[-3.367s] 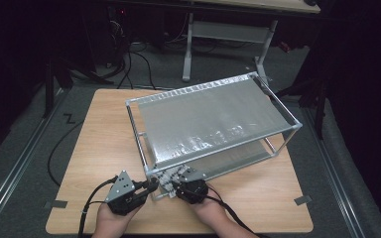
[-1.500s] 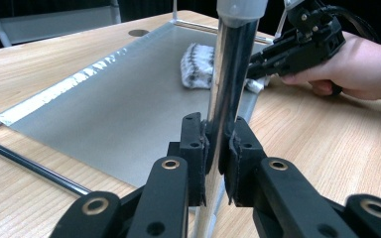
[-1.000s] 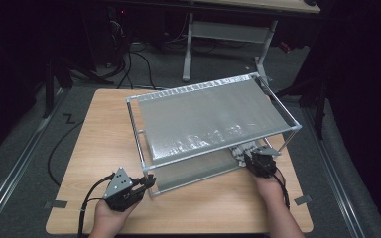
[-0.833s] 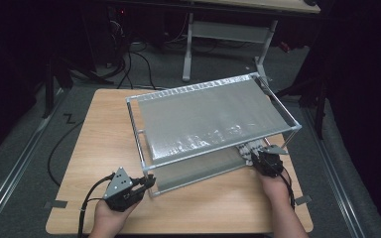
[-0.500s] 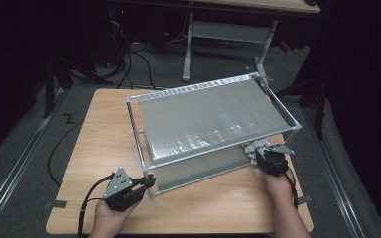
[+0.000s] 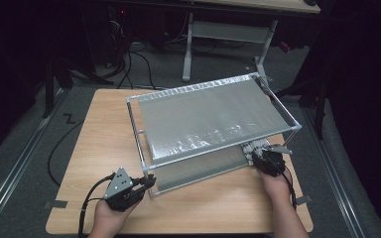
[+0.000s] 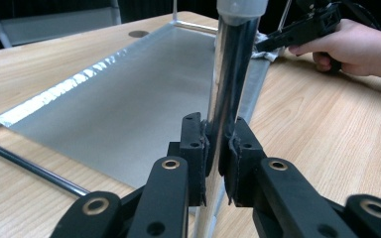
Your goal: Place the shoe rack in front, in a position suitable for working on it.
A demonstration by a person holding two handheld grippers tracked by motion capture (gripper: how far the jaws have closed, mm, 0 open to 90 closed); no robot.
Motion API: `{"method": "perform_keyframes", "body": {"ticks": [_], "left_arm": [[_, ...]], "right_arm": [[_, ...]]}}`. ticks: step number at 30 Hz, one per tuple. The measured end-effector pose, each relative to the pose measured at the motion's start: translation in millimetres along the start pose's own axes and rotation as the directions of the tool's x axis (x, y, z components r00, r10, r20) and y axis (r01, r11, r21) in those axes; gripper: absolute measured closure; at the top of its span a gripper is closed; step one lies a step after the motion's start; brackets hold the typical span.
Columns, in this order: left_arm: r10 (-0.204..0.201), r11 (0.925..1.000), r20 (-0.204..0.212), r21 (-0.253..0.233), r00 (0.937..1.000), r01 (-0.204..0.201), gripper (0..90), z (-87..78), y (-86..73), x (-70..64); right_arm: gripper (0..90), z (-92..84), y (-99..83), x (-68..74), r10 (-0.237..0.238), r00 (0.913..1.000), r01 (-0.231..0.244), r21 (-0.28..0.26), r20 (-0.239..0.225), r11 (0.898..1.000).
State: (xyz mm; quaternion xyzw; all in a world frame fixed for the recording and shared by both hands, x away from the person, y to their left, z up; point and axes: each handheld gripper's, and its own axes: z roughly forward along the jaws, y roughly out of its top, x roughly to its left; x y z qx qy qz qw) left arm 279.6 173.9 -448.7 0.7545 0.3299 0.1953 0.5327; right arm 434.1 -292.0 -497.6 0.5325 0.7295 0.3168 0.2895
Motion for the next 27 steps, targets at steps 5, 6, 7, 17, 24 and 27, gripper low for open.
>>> {"method": "perform_keyframes", "body": {"ticks": [5, 6, 7, 17, 24, 27], "left_arm": [[0.005, 0.9999, 0.0, -0.009, 1.0, -0.005, 80.8, 0.1, -0.4, -0.1], [0.005, 0.9999, -0.003, -0.01, 1.0, -0.005, 80.8, 0.1, -0.3, -0.5], [0.004, 0.9999, -0.006, -0.011, 1.0, -0.004, 80.8, 0.1, -0.1, -0.7], [0.023, 0.9997, -0.012, 0.0, 0.9997, -0.023, 80.9, 0.2, -0.6, -1.6], [0.03, 0.9995, -0.01, 0.009, 0.9995, -0.03, 81.1, 0.3, 0.1, -1.3], [0.031, 0.9995, -0.007, 0.01, 0.9995, -0.031, 81.0, 0.4, 0.0, -1.1]], "right_arm": [[57.3, -0.6, -0.1, 9.3, -0.003, 1.0, 0.003, 0.001, -0.008, 1.0], [57.5, -0.8, 0.0, 10.3, 0.001, 0.9999, -0.001, 0.003, -0.011, 1.0], [57.5, -1.0, 0.1, 11.0, 0.007, 0.9998, -0.007, 0.003, -0.018, 1.0], [57.1, -2.6, 1.3, 34.8, -0.038, 0.9983, 0.039, 0.013, -0.044, 0.999], [55.9, -5.5, 2.1, 69.6, -0.105, 0.9873, 0.108, 0.013, -0.119, 0.994], [56.0, -7.1, 2.7, 87.6, -0.133, 0.9785, 0.137, 0.012, -0.158, 0.991]]}}
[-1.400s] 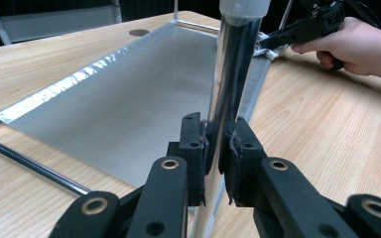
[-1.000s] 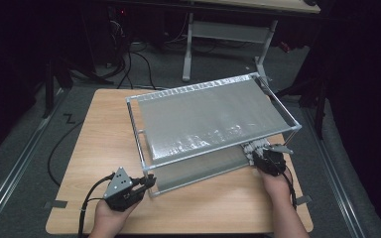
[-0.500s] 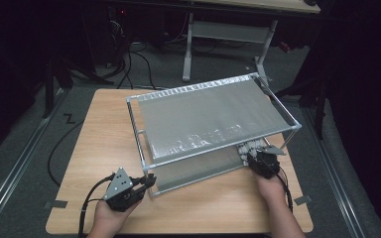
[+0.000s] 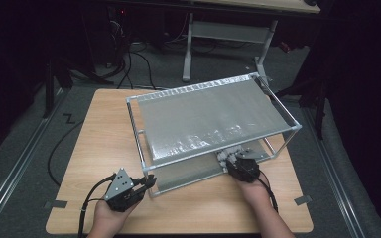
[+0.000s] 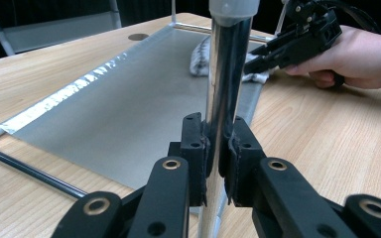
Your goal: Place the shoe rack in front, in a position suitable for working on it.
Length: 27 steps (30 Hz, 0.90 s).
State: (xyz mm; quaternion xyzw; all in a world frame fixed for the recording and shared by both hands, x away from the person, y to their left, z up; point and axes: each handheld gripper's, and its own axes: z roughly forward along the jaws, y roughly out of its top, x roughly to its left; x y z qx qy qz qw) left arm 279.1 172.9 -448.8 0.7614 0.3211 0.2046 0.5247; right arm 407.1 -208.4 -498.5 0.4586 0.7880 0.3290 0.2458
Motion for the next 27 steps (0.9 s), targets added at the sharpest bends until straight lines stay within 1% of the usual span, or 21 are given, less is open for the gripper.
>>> {"method": "perform_keyframes", "body": {"ticks": [2, 3, 5, 8, 10, 12, 13, 14, 16, 18, 19, 21, 23, 25, 27], "left_arm": [[0.001, 1.0, 0.001, 0.0, 1.0, -0.001, 81.0, 0.0, 0.0, 0.1], [0.001, 1.0, 0.001, 0.0, 1.0, -0.001, 81.0, -0.1, 0.0, 0.1], [0.001, 1.0, 0.003, 0.0, 1.0, -0.001, 81.0, -0.2, 0.0, 0.2], [0.003, 1.0, 0.007, -0.001, 1.0, -0.003, 81.0, -0.2, -0.2, 0.7], [0.003, 1.0, 0.009, -0.002, 1.0, -0.003, 81.0, -0.1, -0.3, 1.0], [0.004, 1.0, 0.01, -0.003, 0.9999, -0.004, 81.0, -0.1, -0.4, 1.0], [0.004, 1.0, 0.01, -0.003, 0.9999, -0.004, 81.0, -0.1, -0.4, 1.0], [0.004, 1.0, 0.01, -0.003, 0.9999, -0.004, 81.0, -0.1, -0.5, 1.0], [0.002, 1.0, 0.01, -0.005, 0.9999, -0.002, 81.0, -0.1, -0.6, 1.0], [0.0, 1.0, 0.01, -0.006, 0.9999, 0.0, 81.0, -0.1, -0.7, 1.0], [0.0, 1.0, 0.011, -0.007, 0.9999, 0.0, 81.0, 0.0, -0.8, 1.1], [-0.001, 1.0, 0.011, -0.008, 0.9999, 0.002, 81.0, -0.1, -1.0, 1.1], [0.001, 1.0, 0.003, -0.007, 1.0, -0.001, 80.9, -0.1, -0.9, 0.1], [0.001, 1.0, -0.001, -0.006, 1.0, -0.001, 81.0, -0.1, -0.7, -0.4], [0.001, 1.0, -0.001, -0.004, 1.0, -0.001, 81.0, -0.2, -0.5, -0.4]], "right_arm": [[56.2, 1.2, 2.3, 12.7, -0.012, 0.9995, 0.012, 0.004, -0.029, 1.0], [56.2, 2.0, 3.7, 18.5, -0.035, 0.9983, 0.035, 0.0, -0.046, 0.999], [56.9, 2.6, 6.2, 31.6, -0.055, 0.9957, 0.056, 0.006, -0.074, 0.998], [57.6, 3.1, 8.7, 50.2, -0.099, 0.9884, 0.099, -0.005, -0.116, 0.995], [57.9, 3.6, 10.3, 62.0, -0.104, 0.9832, 0.104, -0.009, -0.15, 0.995], [58.7, 3.9, 11.6, 74.5, -0.123, 0.9771, 0.122, -0.014, -0.174, 0.992], [59.2, 3.8, 12.7, 81.3, -0.14, 0.9739, 0.139, -0.016, -0.179, 0.99], [59.5, 4.5, 13.8, 86.8, -0.158, 0.9686, 0.157, -0.024, -0.192, 0.987], [59.7, 5.7, 15.5, 98.7, -0.179, 0.9584, 0.176, -0.037, -0.222, 0.984], [59.9, 6.0, 17.2, 111.2, -0.198, 0.9507, 0.193, -0.044, -0.239, 0.98], [59.9, 5.8, 17.9, 117.3, -0.198, 0.9468, 0.194, -0.043, -0.254, 0.98], [60.0, 5.9, 19.3, 128.4, -0.217, 0.9359, 0.21, -0.053, -0.277, 0.976], [60.0, 5.1, 20.4, 139.4, -0.215, 0.9273, 0.209, -0.054, -0.306, 0.976], [59.9, 4.8, 21.5, 149.3, -0.227, 0.9154, 0.22, -0.059, -0.332, 0.974], [59.9, 3.2, 21.9, 159.8, -0.252, 0.9008, 0.24, -0.078, -0.354, 0.968]]}}
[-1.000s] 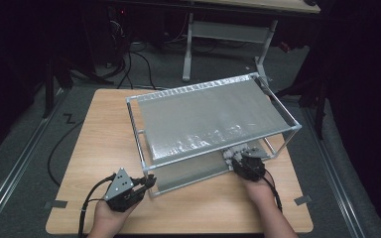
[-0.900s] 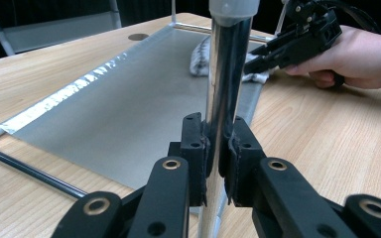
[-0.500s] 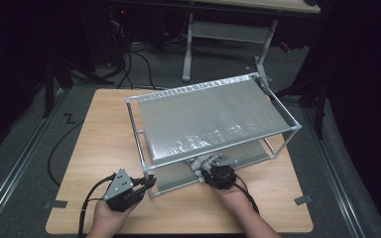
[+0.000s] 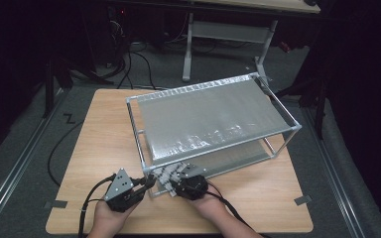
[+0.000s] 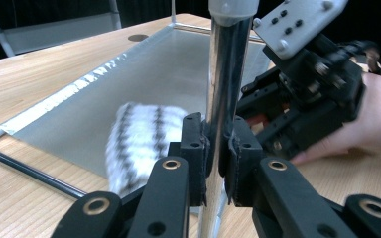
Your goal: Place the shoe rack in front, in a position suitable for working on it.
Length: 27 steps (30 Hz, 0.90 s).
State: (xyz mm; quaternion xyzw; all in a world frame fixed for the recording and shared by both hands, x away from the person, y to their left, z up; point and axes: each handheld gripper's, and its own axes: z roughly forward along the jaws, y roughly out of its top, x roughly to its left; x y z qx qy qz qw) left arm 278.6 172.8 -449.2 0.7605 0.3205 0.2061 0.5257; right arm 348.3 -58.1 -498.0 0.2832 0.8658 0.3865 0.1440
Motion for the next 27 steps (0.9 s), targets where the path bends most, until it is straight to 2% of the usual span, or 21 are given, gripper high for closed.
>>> {"method": "perform_keyframes", "body": {"ticks": [3, 5, 6, 11, 15, 18, 21, 23, 25, 27], "left_arm": [[0.001, 1.0, 0.003, -0.001, 1.0, -0.001, 81.0, 0.1, 0.0, 0.4], [0.0, 1.0, 0.004, -0.002, 1.0, 0.0, 81.0, 0.0, -0.3, 0.6], [-0.002, 1.0, 0.003, -0.003, 1.0, 0.002, 81.0, 0.1, -0.4, 0.4], [-0.001, 1.0, -0.006, -0.001, 1.0, 0.001, 80.9, 0.0, -0.2, -0.7], [-0.002, 1.0, -0.005, -0.001, 1.0, 0.002, 80.9, 0.2, -0.1, -1.0], [-0.003, 1.0, 0.0, -0.002, 1.0, 0.003, 80.9, 0.1, -0.3, -0.5], [-0.004, 1.0, 0.001, -0.001, 1.0, 0.004, 80.9, 0.0, -0.4, -0.4], [-0.006, 1.0, 0.002, -0.001, 1.0, 0.006, 80.8, -0.1, -0.5, -0.3], [-0.004, 1.0, 0.001, -0.001, 1.0, 0.004, 80.9, -0.1, -0.5, -0.4], [-0.005, 1.0, 0.001, -0.002, 1.0, 0.005, 80.9, -0.1, -0.6, -0.3]], "right_arm": [[60.0, 2.0, 2.6, 10.0, 0.0, 0.9993, 0.0, -0.004, -0.038, 1.0], [59.9, 4.8, 3.9, 11.8, -0.052, 0.9975, 0.05, -0.04, -0.048, 0.998], [59.8, 3.7, 3.9, 14.0, -0.024, 0.9983, 0.023, -0.021, -0.054, 1.0], [59.2, 3.3, 3.4, 16.2, -0.025, 0.9975, 0.023, -0.03, -0.066, 0.999], [59.3, 2.5, 3.6, 16.0, -0.043, 0.9987, 0.042, -0.019, -0.028, 0.999], [59.5, 1.5, 3.0, 12.9, -0.011, 0.9995, 0.011, -0.002, -0.028, 1.0], [59.9, 2.3, 2.2, 6.3, -0.039, 0.9992, 0.039, -0.012, -0.006, 0.999], [60.0, 0.6, 1.4, 6.6, -0.001, 1.0, 0.001, 0.009, 0.008, 1.0], [60.1, 0.2, -0.1, 2.4, -0.017, 0.9996, 0.017, 0.003, 0.024, 1.0], [60.4, -1.1, -1.8, -1.9, -0.006, 0.9991, 0.006, 0.009, 0.042, 1.0]]}}
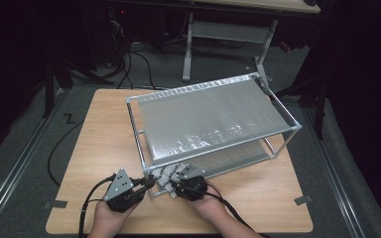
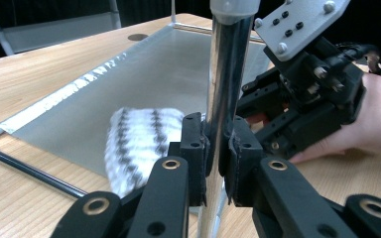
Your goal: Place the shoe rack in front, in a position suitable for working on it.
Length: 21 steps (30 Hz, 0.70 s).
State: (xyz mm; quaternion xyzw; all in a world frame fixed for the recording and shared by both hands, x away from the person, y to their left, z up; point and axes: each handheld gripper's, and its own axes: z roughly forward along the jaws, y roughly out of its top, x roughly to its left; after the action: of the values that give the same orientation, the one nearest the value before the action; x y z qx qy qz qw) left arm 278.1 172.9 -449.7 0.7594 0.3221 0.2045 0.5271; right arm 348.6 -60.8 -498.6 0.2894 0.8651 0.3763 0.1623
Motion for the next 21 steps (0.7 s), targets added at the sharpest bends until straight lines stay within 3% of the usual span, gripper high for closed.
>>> {"method": "perform_keyframes", "body": {"ticks": [1, 9, 11, 21], "left_arm": [[-0.001, 1.0, -0.001, 0.0, 1.0, 0.001, 80.9, 0.1, 0.0, -0.1], [-0.001, 1.0, -0.003, -0.001, 1.0, 0.001, 80.9, 0.1, 0.0, -0.4], [-0.002, 1.0, -0.002, -0.001, 1.0, 0.002, 80.8, 0.1, -0.1, -0.3], [-0.006, 1.0, -0.001, -0.003, 1.0, 0.006, 80.8, 0.1, -0.3, 0.0]], "right_arm": [[60.6, 0.1, -0.8, -3.6, -0.009, 0.9999, 0.009, -0.007, 0.011, 1.0], [61.1, -6.0, -10.2, -26.5, 0.05, 0.996, -0.05, 0.006, 0.075, 0.999], [61.0, -7.0, -12.6, -33.0, 0.035, 0.9957, -0.035, -0.009, 0.086, 0.999], [61.1, -15.7, -22.9, -60.5, 0.083, 0.9824, -0.085, 0.003, 0.167, 0.996]]}}
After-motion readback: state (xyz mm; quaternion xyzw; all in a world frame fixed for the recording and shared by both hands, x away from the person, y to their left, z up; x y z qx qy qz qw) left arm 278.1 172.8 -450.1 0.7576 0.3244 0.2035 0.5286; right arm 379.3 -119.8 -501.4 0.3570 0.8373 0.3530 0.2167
